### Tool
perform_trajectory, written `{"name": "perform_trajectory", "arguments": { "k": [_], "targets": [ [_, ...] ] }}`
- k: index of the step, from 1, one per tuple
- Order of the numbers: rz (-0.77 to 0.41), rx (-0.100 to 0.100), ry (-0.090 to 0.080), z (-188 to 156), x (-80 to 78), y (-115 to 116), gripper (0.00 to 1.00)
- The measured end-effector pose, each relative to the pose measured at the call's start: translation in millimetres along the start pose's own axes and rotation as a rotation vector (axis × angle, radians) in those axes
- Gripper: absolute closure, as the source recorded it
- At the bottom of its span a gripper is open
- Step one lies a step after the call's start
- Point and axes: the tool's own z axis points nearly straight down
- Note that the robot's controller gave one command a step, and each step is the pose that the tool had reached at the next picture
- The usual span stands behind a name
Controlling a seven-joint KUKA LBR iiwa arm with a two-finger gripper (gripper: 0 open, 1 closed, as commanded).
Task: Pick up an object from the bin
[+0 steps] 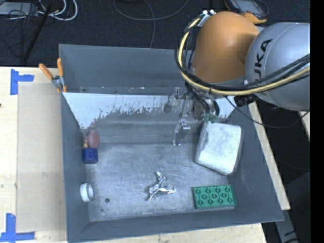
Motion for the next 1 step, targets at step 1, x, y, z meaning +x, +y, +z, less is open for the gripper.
{"name": "perform_trajectory", "arguments": {
  "k": [1],
  "targets": [
    [-0.016,0.001,0.014,67.5,81.1,-44.9,0.0]
  ]
}}
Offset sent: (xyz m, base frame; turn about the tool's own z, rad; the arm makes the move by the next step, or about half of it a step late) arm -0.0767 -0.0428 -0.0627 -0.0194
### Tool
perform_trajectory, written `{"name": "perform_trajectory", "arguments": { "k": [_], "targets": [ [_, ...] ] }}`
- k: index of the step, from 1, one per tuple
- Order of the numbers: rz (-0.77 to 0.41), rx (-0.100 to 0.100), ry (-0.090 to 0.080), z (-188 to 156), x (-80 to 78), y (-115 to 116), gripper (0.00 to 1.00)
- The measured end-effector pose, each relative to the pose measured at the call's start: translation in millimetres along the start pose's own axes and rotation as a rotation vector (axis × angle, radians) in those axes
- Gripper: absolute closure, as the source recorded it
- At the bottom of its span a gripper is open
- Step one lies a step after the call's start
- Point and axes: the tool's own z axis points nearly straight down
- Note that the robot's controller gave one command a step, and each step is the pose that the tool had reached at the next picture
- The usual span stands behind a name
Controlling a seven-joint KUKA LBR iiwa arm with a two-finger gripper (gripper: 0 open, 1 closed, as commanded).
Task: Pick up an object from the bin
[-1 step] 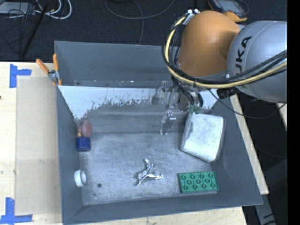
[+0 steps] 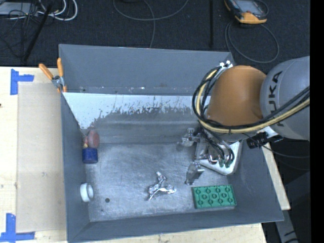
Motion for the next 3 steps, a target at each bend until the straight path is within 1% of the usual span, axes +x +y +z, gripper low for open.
{"name": "perform_trajectory", "arguments": {
  "k": [1,2,3],
  "targets": [
    [-0.22,0.001,-0.01,100,34.5,32,0.0],
    [-0.217,0.001,-0.011,98,33.6,31,1.0],
    [-0.257,0.003,-0.022,-41,27.5,20,1.0]
  ]
}}
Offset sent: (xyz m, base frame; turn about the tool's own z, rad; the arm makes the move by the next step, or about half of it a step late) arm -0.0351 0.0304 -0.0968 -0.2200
